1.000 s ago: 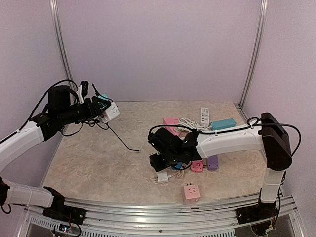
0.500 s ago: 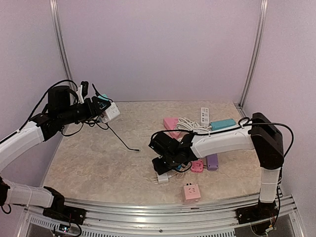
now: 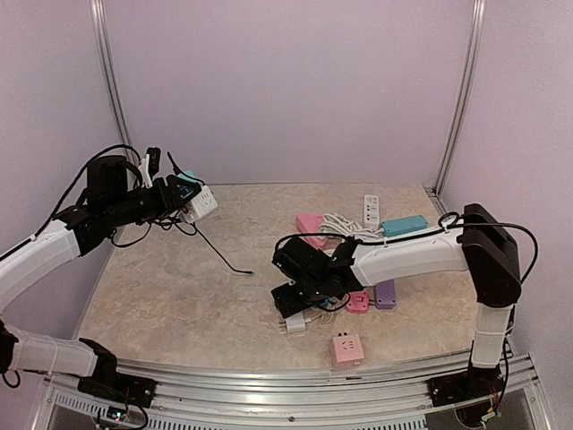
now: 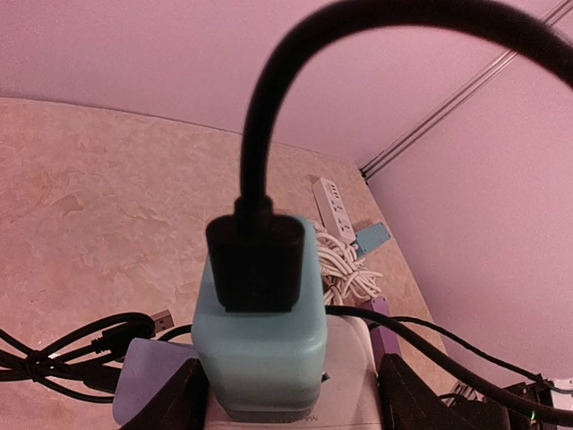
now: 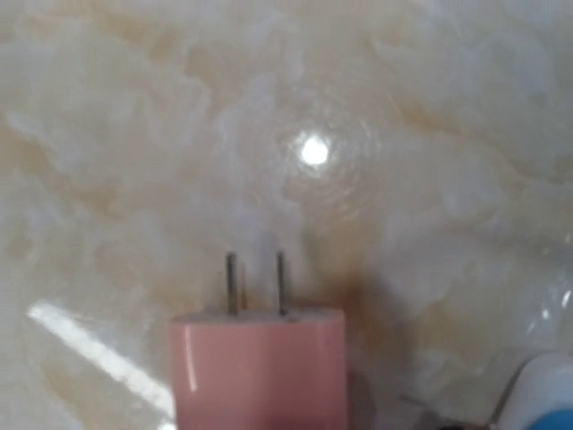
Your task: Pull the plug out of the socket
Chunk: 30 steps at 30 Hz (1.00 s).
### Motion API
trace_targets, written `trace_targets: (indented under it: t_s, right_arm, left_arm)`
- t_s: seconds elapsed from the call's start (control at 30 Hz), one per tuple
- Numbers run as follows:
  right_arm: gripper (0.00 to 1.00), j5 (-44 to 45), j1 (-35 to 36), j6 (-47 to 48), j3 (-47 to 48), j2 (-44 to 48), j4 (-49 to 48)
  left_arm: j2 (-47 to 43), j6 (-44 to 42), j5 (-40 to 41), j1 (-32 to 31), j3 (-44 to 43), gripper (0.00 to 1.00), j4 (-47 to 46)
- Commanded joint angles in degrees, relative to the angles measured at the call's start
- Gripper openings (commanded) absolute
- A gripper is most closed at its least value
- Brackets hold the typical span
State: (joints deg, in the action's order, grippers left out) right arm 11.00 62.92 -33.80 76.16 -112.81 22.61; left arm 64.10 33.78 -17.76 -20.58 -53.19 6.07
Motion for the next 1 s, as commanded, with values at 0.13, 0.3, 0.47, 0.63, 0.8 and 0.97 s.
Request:
trace_targets:
  t_s: [0.13,0.3,0.47,0.63,0.8,0.97]
  right_arm:
    - [0.78,0.03,-0.22,3.78,-7.82,16.73,-15.07]
    - [0.83,-0.19,-0.06,4.99,-4.52,18.47,-17.2]
    - [0.87,-2.15,-0.02,5.33,4.44,14.95,-15.71]
    - [0.92,-3.86,0.17,6.02,9.19,11.33,-16.09]
    - [0.93,-4.52,1.01,5.68,11.58,8.62,-16.87]
    - [0.94,-3.83,1.42,4.85,12.31,6.57,-18.72]
  left_arm:
    - [0.22,0.92,-2.65,0.32,-2.03,0.23,-3.22]
    - [1.64,2.32,-5.13,-0.72,-1.74,0.23,-4.05]
    - [3.43,2.3,-5.53,-3.38,-1.74,0.23,-4.03]
    - [4.65,2.08,-6.27,-5.82,-2.05,0.22,-3.96]
    - [5.31,2.25,-6.91,-7.26,-2.12,0.22,-4.14]
    - [5.43,2.43,-7.3,-8.13,-2.01,0.22,-4.31]
